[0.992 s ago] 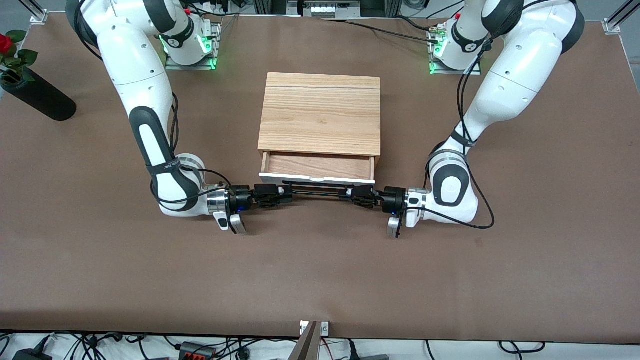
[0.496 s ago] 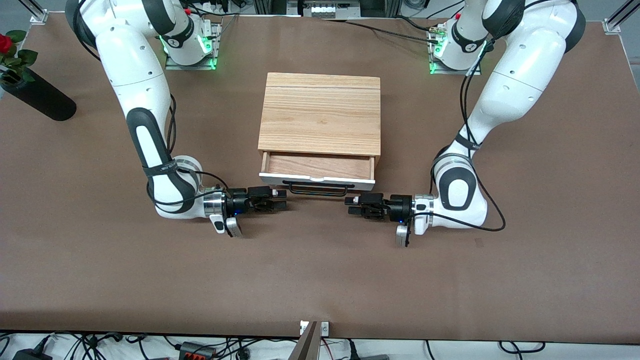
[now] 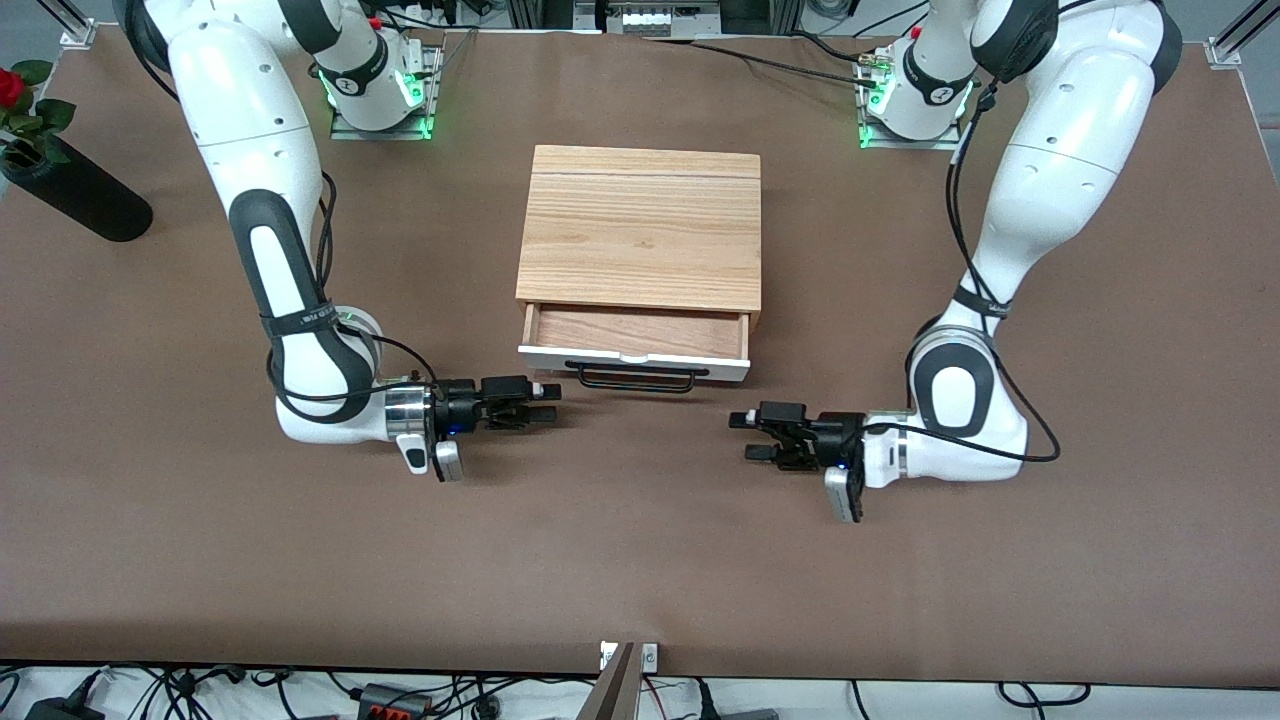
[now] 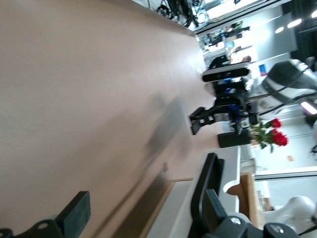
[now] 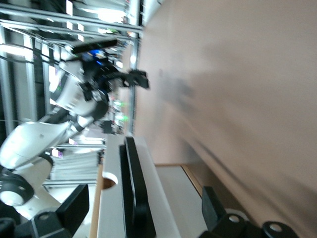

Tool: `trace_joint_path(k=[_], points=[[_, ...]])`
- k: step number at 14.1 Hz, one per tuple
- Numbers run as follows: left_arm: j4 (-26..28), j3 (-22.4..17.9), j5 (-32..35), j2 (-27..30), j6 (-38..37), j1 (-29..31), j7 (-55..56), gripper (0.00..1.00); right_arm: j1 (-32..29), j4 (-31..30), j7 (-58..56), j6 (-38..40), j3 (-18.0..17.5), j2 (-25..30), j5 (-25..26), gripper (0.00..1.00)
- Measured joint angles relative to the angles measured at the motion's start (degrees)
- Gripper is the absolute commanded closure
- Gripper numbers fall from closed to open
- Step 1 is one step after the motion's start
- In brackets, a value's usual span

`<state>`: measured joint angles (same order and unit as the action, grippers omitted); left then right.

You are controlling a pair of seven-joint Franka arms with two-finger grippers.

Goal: Pull top drawer with both arms simultaneously

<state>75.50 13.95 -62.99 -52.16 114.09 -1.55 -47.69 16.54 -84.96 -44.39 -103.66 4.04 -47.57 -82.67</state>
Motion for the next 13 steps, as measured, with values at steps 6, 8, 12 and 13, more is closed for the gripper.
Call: trace_joint_path(k=[6,8,12,13], points=[[-1.8,-6.8,7.7,2.8,-8.8,0.2,0.0,0.0,-0.3,0.4,12.0,-0.3,5.4,6.6,31.7,0.0],[-3.4,-8.8,13.0,4.8,-12.5,0.4,0.6,0.0,-0.4,0.4,12.9,0.6,7.8,8.7,42.0,0.0],[-4.2,-11.4,24.5,12.9,-20.5,0.6,9.5,0.0,-0.3,0.5,15.3,7.3,14.3,12.6,55.4,0.0],[-4.2,-11.7,27.1,15.0,-22.6,0.5,12.7,0.0,-0.3,0.7,17.7,9.8,14.9,14.1,59.6,0.0]])
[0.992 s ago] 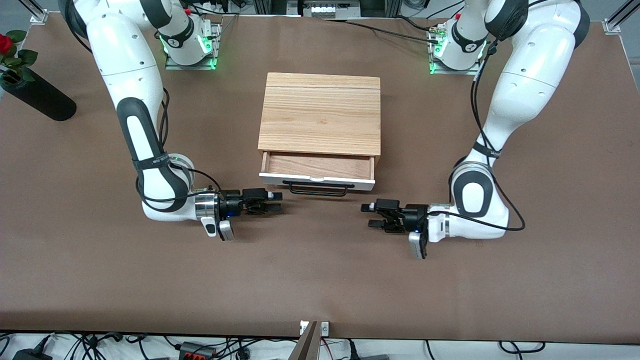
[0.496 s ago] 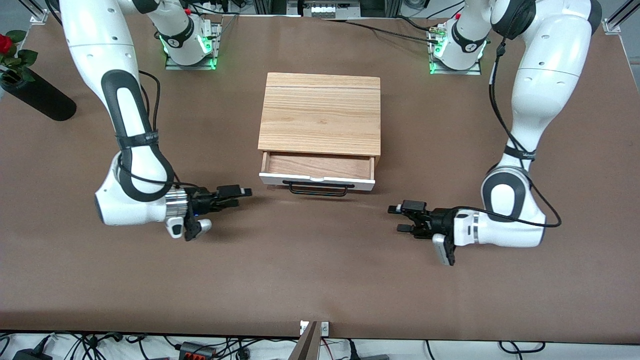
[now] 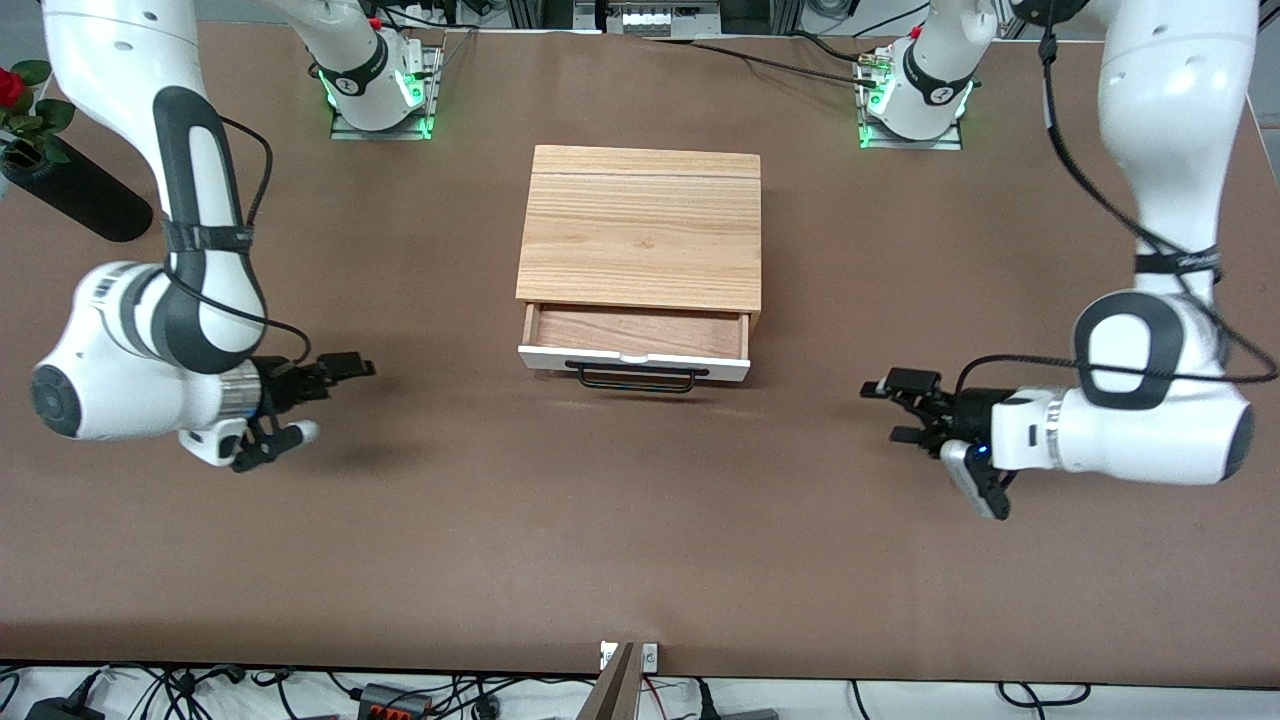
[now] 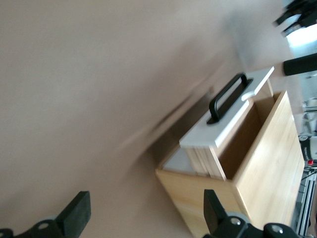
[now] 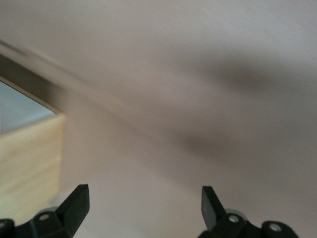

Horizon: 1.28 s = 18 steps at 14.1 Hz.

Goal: Pull top drawer with both arms simultaneously

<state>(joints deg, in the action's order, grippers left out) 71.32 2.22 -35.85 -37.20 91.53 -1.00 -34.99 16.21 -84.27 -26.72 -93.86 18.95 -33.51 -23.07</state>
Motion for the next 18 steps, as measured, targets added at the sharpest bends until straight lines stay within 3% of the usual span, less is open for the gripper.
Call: trace_joint_path(k=[6,8,9,11,13,15,18], points=[[0.0,0.0,18.1,9.3,-5.6,-0.2,16.4,0.0,3.4,1.1,10.2,13.7,-0.2,15.4,21.3,0.0],[0.1,0.0,22.8,12.2,-6.8,-0.4,20.6,0.0,2.7,1.6,11.3,15.6,-2.4,20.8,25.8,0.0],[0.1,-0.1,24.3,13.4,-7.5,-0.4,23.2,0.0,0.7,1.4,12.9,16.6,-5.4,23.3,27.3,0.0],[0.0,-0.1,28.2,15.2,-8.1,-0.3,30.0,0.0,-5.8,-1.6,18.2,16.2,-13.3,27.1,28.4,0.0],[0.1,0.0,31.1,17.0,-8.8,-0.4,36.2,0.0,-10.4,-9.1,22.7,8.3,-17.3,30.3,28.4,0.0],[0.1,0.2,33.0,18.5,-9.7,-0.7,39.8,0.0,-13.5,-15.9,23.8,1.1,-17.9,33.3,26.1,0.0],[1.8,0.2,33.7,19.6,-10.1,-1.1,41.2,0.0,-17.0,-17.7,23.8,-0.4,-17.8,36.2,23.1,0.0]])
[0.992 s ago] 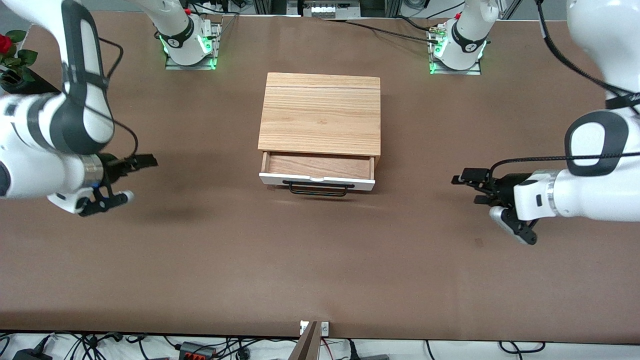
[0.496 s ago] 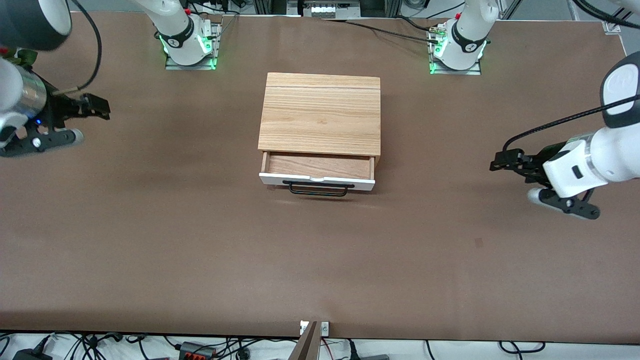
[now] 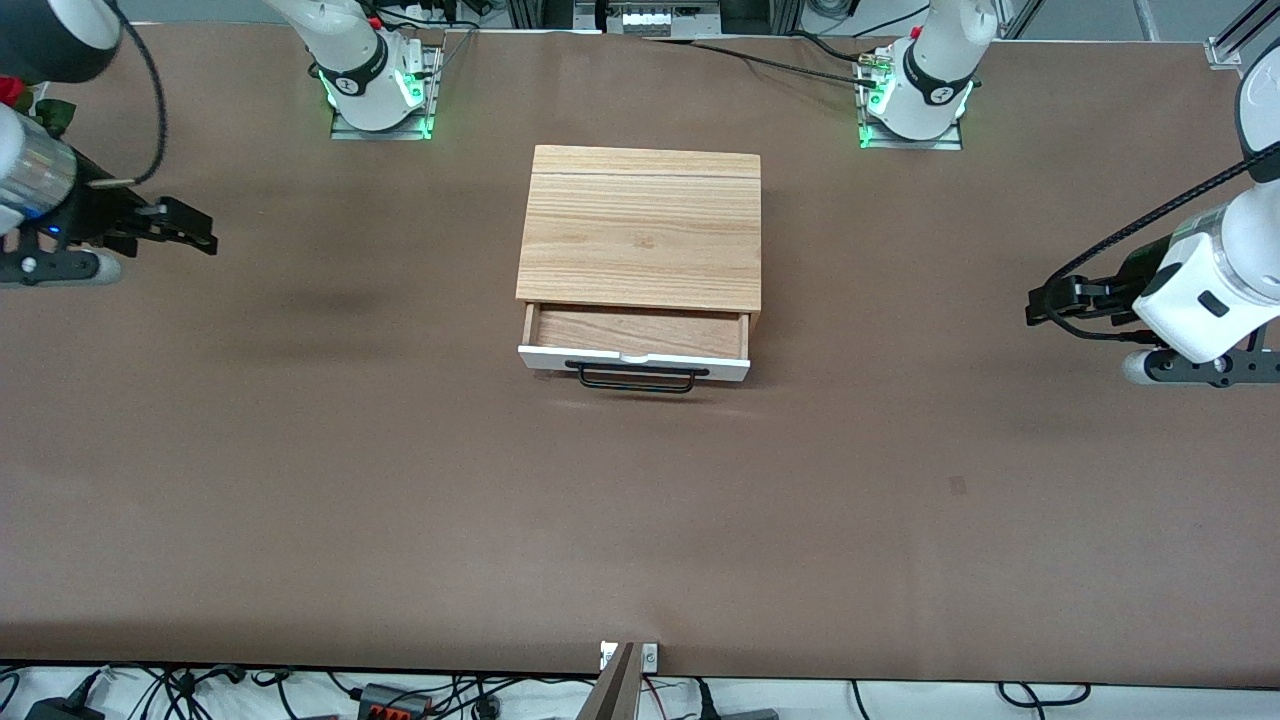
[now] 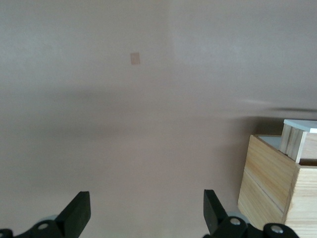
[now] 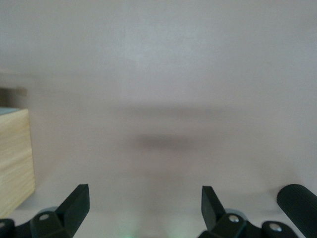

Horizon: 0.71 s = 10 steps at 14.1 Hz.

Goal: Pull top drawer with both arms simultaneously

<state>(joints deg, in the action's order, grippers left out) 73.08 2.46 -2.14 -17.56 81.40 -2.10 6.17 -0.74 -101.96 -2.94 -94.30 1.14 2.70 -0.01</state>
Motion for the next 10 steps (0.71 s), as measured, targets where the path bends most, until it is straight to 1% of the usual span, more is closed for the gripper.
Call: trace_joint_path(k=[1,2,4,5,7,10], points=[[2.2,0.0,0.0,1.1,0.2,0.0,0.1,0.0,-0.3,0.3,0.0,0.2,0.0,0.9,-0.1,0.0],[5.5,0.0,0.0,3.0,1.3,0.0,0.2,0.0,-0.3,0.6,0.0,0.7,0.0,1.6,-0.1,0.0],[13.2,0.0,0.0,8.1,5.1,0.0,0.2,0.0,-0.3,1.1,0.2,1.2,-0.1,1.7,-0.1,0.0],[16.2,0.0,0.0,10.4,6.1,0.0,0.3,0.0,-0.3,1.4,0.4,1.2,-0.1,1.4,-0.1,0.0],[20.0,0.0,0.0,13.5,7.4,0.0,0.3,0.0,-0.4,1.7,0.5,1.2,-0.1,0.8,-0.1,0.0],[23.4,0.0,0.0,15.8,9.7,0.0,0.3,0.0,-0.7,2.8,0.5,1.2,-0.1,0.0,-0.1,0.0]])
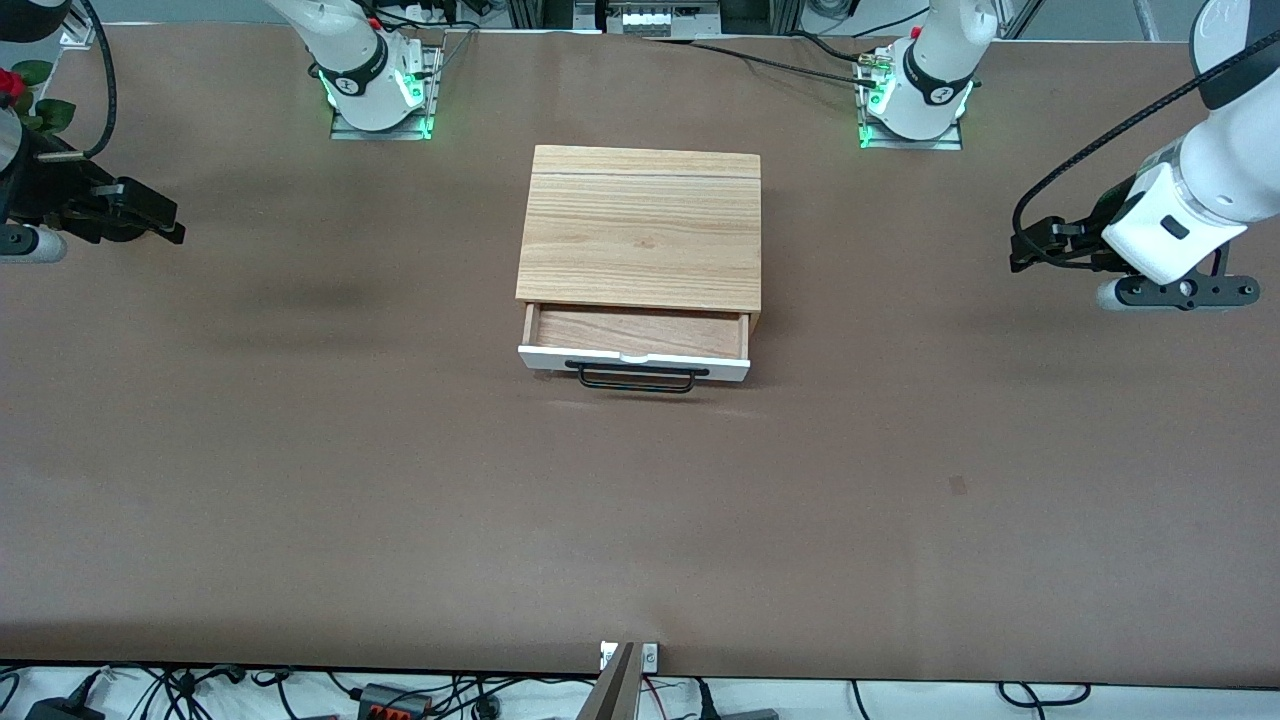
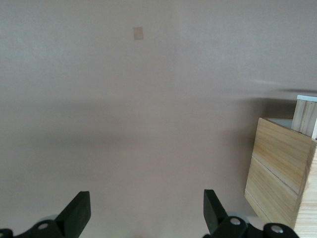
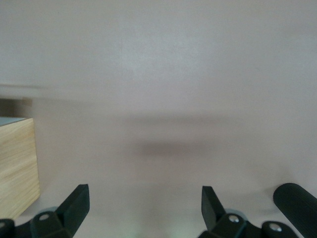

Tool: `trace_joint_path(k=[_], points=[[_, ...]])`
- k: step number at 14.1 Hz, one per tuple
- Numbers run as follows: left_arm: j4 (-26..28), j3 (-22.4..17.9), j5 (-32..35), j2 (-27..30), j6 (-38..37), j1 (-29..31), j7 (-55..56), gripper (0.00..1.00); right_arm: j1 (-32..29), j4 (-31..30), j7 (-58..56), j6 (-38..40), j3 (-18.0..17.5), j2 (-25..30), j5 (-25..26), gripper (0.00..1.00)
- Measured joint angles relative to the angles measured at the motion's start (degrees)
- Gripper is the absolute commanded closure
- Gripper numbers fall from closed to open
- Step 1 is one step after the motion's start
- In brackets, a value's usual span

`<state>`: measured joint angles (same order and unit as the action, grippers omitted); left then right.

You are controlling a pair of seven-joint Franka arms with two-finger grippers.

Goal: Pull top drawer with both arms simultaneously

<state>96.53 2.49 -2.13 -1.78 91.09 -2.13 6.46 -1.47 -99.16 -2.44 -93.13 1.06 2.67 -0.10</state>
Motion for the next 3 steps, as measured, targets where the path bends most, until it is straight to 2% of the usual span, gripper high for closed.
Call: trace_joint_path(k=[3], points=[[0.8,0.1,0.0,0.3,0.9,0.0,0.0,0.0,0.0,2.5,0.0,0.0,-0.1,-1.4,0.0,0.0]])
